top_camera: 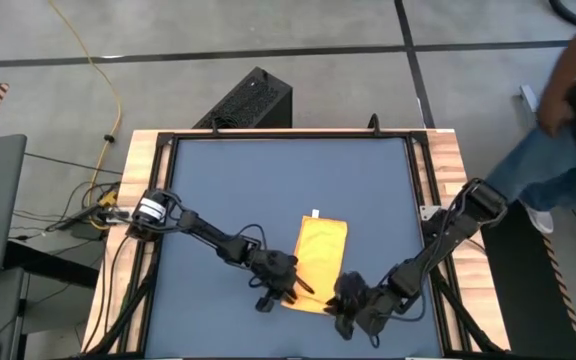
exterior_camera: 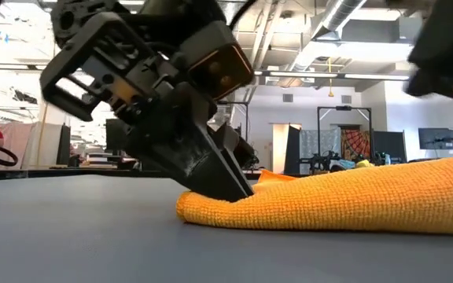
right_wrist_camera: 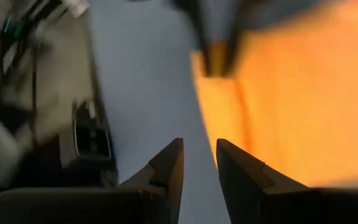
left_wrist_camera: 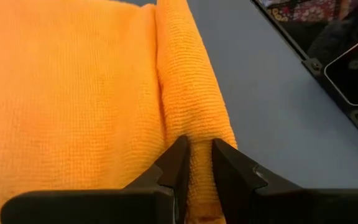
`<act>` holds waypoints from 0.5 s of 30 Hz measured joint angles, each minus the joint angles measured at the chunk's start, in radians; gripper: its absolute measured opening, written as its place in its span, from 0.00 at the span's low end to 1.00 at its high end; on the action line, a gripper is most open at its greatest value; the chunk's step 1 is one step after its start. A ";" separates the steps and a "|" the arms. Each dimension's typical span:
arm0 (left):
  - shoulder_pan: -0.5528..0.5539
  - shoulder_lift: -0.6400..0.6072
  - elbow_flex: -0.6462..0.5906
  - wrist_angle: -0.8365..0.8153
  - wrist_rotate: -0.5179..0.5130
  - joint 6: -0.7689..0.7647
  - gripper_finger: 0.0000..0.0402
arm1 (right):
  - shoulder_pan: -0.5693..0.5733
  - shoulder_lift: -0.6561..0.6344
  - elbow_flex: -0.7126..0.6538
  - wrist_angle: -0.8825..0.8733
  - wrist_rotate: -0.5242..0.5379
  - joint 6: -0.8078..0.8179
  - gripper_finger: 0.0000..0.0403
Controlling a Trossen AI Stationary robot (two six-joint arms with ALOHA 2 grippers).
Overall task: Roll towel into tight, uniform cylinder
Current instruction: Roll the orange towel
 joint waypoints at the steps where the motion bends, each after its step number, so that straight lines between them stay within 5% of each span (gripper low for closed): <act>1: 0.005 0.000 0.012 -0.025 0.013 -0.001 0.15 | 0.003 0.016 0.000 0.042 0.012 -0.113 0.31; 6: 0.013 0.000 0.072 -0.151 0.023 0.001 0.15 | 0.008 0.090 0.011 0.155 0.013 -0.512 0.31; 15: 0.014 0.001 0.110 -0.221 0.021 0.008 0.15 | 0.013 0.144 0.094 -0.057 0.015 -0.617 0.31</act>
